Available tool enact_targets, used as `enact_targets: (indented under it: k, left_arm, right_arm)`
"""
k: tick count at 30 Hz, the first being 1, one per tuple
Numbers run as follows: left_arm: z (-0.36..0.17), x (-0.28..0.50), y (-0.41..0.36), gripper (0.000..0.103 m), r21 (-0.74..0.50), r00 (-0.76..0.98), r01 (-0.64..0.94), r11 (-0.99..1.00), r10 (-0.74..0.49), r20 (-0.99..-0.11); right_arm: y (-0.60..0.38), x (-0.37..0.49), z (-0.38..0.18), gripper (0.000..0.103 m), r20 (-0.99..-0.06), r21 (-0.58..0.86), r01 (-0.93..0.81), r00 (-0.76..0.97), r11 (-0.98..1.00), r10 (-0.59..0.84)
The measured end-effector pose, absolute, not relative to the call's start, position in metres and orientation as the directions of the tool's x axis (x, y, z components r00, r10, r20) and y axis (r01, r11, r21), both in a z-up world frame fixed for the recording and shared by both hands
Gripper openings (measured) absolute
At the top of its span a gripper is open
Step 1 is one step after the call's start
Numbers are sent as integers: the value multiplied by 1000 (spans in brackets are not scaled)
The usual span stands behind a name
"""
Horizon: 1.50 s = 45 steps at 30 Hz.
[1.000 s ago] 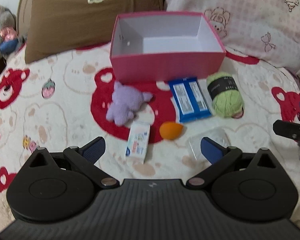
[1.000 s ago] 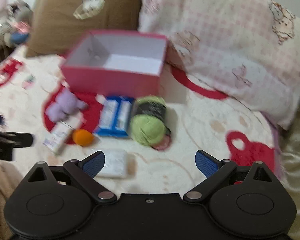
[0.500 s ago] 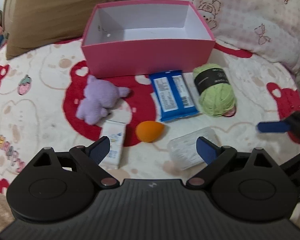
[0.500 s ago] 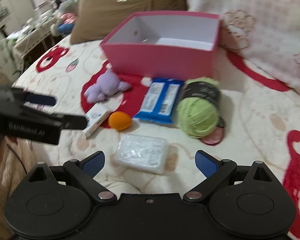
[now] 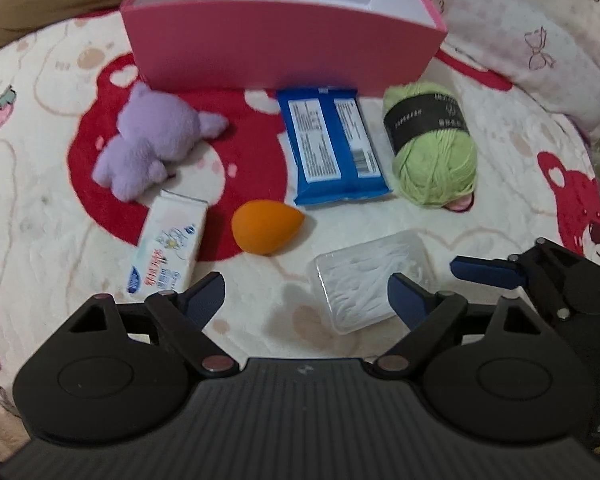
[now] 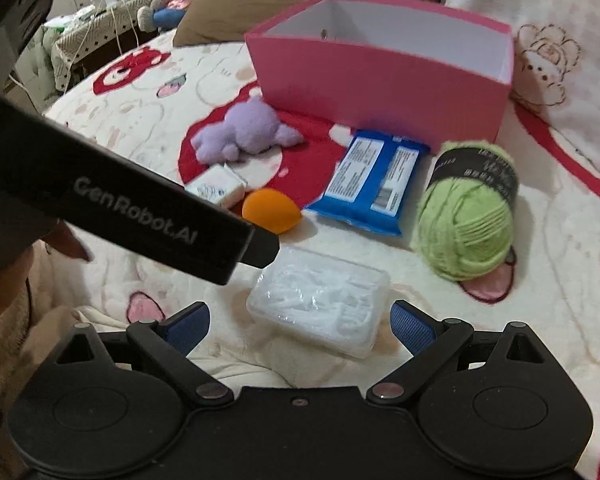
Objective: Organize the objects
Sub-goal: 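Close the left gripper on the clear floss-pick box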
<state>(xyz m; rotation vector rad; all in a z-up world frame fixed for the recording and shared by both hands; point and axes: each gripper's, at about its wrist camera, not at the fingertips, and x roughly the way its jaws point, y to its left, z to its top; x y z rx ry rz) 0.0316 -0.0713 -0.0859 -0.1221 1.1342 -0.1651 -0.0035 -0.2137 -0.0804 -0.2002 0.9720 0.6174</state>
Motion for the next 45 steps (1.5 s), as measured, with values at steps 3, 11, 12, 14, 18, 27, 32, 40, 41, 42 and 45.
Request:
enact_targets:
  k: [3,11,12,14,18,27,32,40,41,42,45]
  left_arm:
    - [-95,34,-75,85,-195,400,71,978,-207,-893]
    - [-113,42,-85,71,-236,388,72,969,-245,-889]
    - [-116,43,-85,67,-242,385,66,968,-248,-889]
    - [-120,45,-83,65,-260,380,51,964,-260,-888]
    - [-125,48,-79,58,-301,371,20,953,-287,-883]
    - [-132,46,-74,48,-406,360,-31,913,-369,-857]
    - [-138,48,-70,52,-440,350,-62,896,-393,-850]
    - [-133,42,-78,46,-414,383,-30,910,-372,-845]
    - [-132,42,-78,46,-413,385,-26,910,-372,-845]
    - [-132,41,-79,46,-411,387,-20,911,-372,-844]
    - [-129,39,-79,46,-410,394,-9,912,-374,-839]
  right_arm:
    - [-211,-2,-93,98,-831,97,-577,401,811,386]
    - [-220,7,-109,98,-822,150,-557,389,817,416]
    - [-220,8,-111,98,-820,154,-553,391,819,418]
    - [-222,13,-116,98,-820,182,-517,389,836,420]
    - [-222,19,-127,98,-815,223,-451,400,864,419]
    - [-226,8,-132,98,-792,231,-417,444,879,419]
    - [-229,4,-134,98,-774,242,-400,471,884,424]
    - [-226,0,-135,95,-761,225,-397,498,890,415]
    - [-226,-2,-134,95,-757,221,-400,505,889,416]
    - [-225,-2,-135,95,-755,216,-400,510,891,412]
    - [-225,-4,-133,95,-749,205,-401,523,893,407]
